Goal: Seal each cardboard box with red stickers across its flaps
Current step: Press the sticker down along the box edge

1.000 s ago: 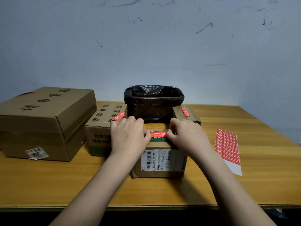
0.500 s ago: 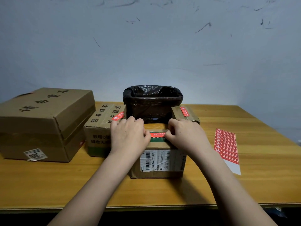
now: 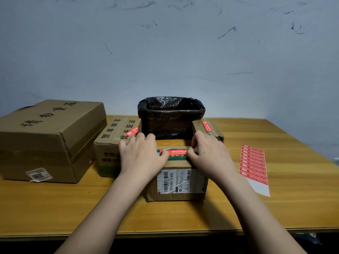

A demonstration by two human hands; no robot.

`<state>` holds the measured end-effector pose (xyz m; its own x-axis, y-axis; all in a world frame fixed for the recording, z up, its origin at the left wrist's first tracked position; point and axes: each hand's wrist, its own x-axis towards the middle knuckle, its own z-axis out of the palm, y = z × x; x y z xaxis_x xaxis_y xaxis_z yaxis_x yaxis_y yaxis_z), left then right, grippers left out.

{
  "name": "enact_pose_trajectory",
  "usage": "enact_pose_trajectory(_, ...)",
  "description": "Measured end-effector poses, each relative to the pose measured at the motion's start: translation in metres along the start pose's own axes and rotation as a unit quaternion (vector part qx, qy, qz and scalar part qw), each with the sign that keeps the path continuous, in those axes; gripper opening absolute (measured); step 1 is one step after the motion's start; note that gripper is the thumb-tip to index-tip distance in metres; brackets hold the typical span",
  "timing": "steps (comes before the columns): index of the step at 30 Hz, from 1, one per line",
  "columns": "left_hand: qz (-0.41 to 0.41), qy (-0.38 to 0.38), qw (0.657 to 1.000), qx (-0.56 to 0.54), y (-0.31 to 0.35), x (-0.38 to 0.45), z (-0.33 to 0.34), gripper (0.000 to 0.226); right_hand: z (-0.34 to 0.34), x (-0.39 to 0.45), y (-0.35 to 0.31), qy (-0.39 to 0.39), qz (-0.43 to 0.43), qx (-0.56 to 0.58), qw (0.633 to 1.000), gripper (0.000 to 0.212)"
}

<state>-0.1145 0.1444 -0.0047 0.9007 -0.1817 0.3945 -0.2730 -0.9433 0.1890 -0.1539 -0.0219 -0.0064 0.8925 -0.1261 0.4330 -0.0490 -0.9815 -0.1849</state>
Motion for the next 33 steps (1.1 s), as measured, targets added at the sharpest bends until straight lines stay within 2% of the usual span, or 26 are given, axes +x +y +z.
enact_pose_trajectory(5,0.011,0.031,0.997,-0.074,-0.006,-0.006,0.001,0.011,0.003,-0.002,0.002,0.0,0.03,0.073,0.997,0.009)
enact_pose_trajectory(7,0.053,0.059,0.992,-0.1,-0.005,-0.012,0.002,0.026,0.005,-0.005,0.004,0.028,0.013,0.051,0.998,0.02)
enact_pose_trajectory(9,0.123,0.071,0.983,-0.114,-0.001,-0.02,0.001,0.041,0.004,-0.011,0.002,0.06,-0.026,0.039,0.997,0.041)
enact_pose_trajectory(11,0.185,0.045,0.977,-0.095,0.003,-0.028,0.002,0.058,0.0,-0.018,-0.003,0.045,-0.075,0.052,0.995,0.061)
enact_pose_trajectory(13,0.214,0.02,0.975,-0.052,0.002,-0.033,0.007,0.067,-0.001,-0.025,-0.009,-0.006,-0.115,0.047,0.992,0.072)
enact_pose_trajectory(16,0.215,-0.002,0.976,-0.016,0.002,-0.038,0.006,0.067,-0.003,-0.034,-0.012,-0.071,-0.134,0.017,0.988,0.083)
enact_pose_trajectory(18,0.217,-0.023,0.976,-0.008,0.001,-0.04,0.006,0.075,-0.004,-0.036,-0.012,-0.086,-0.138,-0.009,0.987,0.086)
enact_pose_trajectory(24,0.2,-0.02,0.98,0.016,-0.003,-0.04,0.002,0.089,-0.008,-0.038,-0.012,-0.085,-0.114,-0.021,0.99,0.089)
enact_pose_trajectory(30,0.198,-0.03,0.98,0.018,-0.005,-0.044,0.003,0.087,-0.008,-0.04,-0.011,-0.088,-0.109,-0.031,0.99,0.094)
enact_pose_trajectory(33,0.201,-0.019,0.979,0.024,-0.004,-0.045,0.003,0.076,-0.005,-0.044,-0.01,-0.067,-0.114,-0.03,0.991,0.087)
